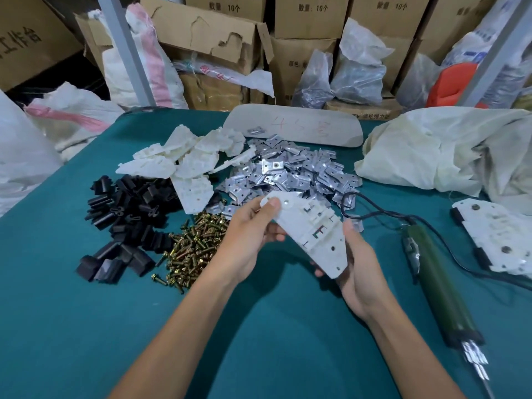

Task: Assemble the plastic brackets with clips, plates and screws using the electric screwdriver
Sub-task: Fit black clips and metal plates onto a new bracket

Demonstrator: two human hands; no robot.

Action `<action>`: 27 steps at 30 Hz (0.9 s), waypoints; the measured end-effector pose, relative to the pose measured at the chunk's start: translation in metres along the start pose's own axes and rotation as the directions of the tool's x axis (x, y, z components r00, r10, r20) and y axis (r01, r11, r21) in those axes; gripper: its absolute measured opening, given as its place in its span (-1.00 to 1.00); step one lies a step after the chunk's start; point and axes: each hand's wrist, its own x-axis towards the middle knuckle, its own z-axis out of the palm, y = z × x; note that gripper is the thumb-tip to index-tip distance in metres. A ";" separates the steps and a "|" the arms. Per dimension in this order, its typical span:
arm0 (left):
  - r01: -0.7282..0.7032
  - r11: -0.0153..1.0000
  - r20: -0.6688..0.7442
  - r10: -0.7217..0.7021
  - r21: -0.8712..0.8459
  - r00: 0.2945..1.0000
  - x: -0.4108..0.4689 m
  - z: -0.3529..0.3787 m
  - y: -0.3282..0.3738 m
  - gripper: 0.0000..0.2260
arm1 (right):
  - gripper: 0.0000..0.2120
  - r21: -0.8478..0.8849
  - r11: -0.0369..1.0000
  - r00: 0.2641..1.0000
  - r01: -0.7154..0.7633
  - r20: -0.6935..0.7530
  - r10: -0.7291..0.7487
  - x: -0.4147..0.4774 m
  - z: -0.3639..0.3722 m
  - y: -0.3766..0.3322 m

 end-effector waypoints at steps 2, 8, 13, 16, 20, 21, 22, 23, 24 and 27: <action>-0.001 1.000 -0.044 0.000 -0.029 0.999 0.000 0.001 0.000 -0.80 | -0.83 -0.069 0.997 1.000 0.025 -0.012 -0.026 0.000 -0.003 0.000; 0.017 0.998 -0.055 -0.014 0.062 0.998 -0.002 -0.009 -0.007 -0.64 | -0.59 0.078 0.996 0.993 0.051 -0.108 -0.042 0.004 -0.006 -0.006; -0.088 0.968 -0.045 0.101 0.236 0.994 -0.003 -0.009 -0.009 -0.61 | -0.55 0.371 0.919 0.982 -0.131 0.179 0.068 -0.002 -0.013 -0.013; -0.099 0.975 -0.036 0.108 0.199 0.994 -0.001 -0.004 -0.010 -0.51 | -0.57 0.206 0.962 0.972 -0.179 0.188 0.140 -0.006 -0.007 -0.008; -0.109 0.967 0.090 0.090 0.231 0.992 -0.005 0.004 -0.015 -0.57 | -0.78 -0.129 0.986 0.980 -0.104 0.155 0.123 -0.005 0.000 0.000; -0.109 0.967 0.125 0.082 0.231 0.989 -0.006 0.005 -0.016 -0.58 | -0.77 -0.137 0.985 0.975 -0.102 0.180 0.126 -0.005 -0.001 0.000; -0.109 0.966 0.146 0.075 0.233 0.986 -0.007 0.006 -0.017 -0.60 | -0.75 -0.163 0.982 0.976 -0.091 0.183 0.120 -0.006 -0.001 -0.001; -0.115 0.961 0.151 0.078 0.253 0.985 -0.008 0.006 -0.016 -0.61 | -0.74 -0.211 0.975 0.980 -0.069 0.169 0.106 -0.006 -0.002 -0.001; -0.134 0.945 0.145 0.094 0.299 0.985 -0.008 0.006 -0.015 -0.64 | -0.75 -0.248 0.967 0.986 -0.047 0.145 0.085 -0.006 -0.001 0.000; -0.217 0.823 0.118 0.182 0.525 0.976 -0.005 -0.003 -0.010 -0.70 | -0.80 -0.260 0.965 0.998 0.010 0.070 0.008 -0.002 -0.003 0.005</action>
